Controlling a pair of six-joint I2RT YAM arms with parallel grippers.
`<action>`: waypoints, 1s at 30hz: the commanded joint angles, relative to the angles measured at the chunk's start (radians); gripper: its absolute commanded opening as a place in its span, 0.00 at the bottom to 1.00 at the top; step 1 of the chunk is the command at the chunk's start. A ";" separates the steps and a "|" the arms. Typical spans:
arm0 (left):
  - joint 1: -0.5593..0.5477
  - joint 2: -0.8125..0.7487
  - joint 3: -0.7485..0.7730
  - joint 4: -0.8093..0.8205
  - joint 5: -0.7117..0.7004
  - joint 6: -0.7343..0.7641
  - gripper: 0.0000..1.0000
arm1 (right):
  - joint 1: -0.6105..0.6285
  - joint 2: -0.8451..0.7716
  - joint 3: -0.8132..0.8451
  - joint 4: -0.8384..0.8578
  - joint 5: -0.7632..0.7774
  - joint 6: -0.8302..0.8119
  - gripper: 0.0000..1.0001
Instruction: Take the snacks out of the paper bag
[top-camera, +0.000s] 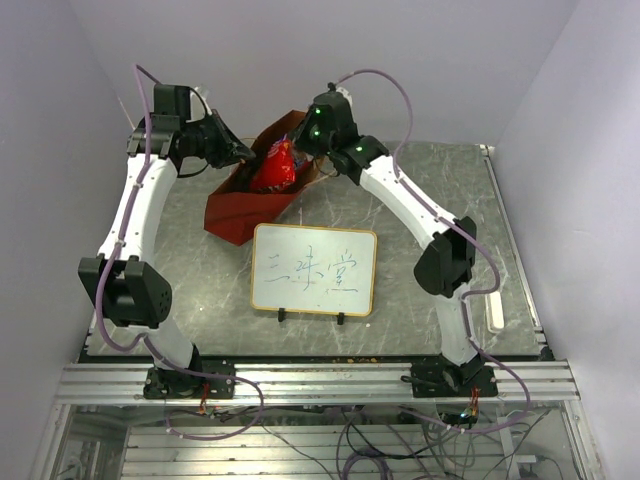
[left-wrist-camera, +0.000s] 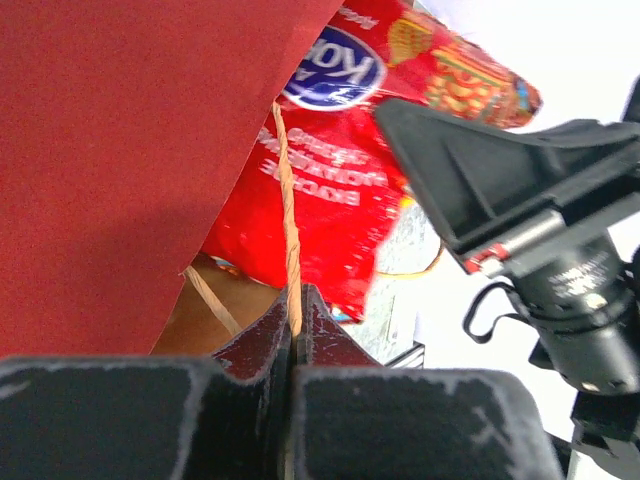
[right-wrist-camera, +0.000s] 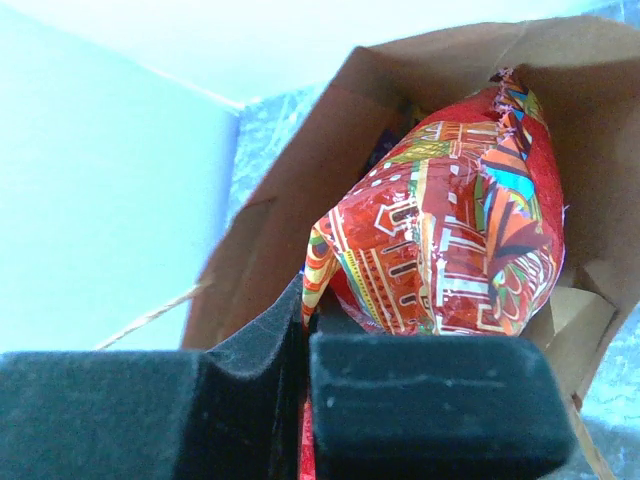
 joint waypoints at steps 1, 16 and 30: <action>0.007 0.020 0.048 0.022 0.056 -0.013 0.07 | -0.012 -0.121 0.078 0.164 0.000 -0.024 0.00; 0.049 -0.006 -0.006 0.040 0.080 -0.016 0.07 | -0.065 -0.215 0.231 0.091 -0.024 -0.067 0.00; 0.074 0.008 0.028 0.019 0.092 -0.007 0.07 | -0.319 -0.454 -0.027 0.007 0.082 -0.186 0.00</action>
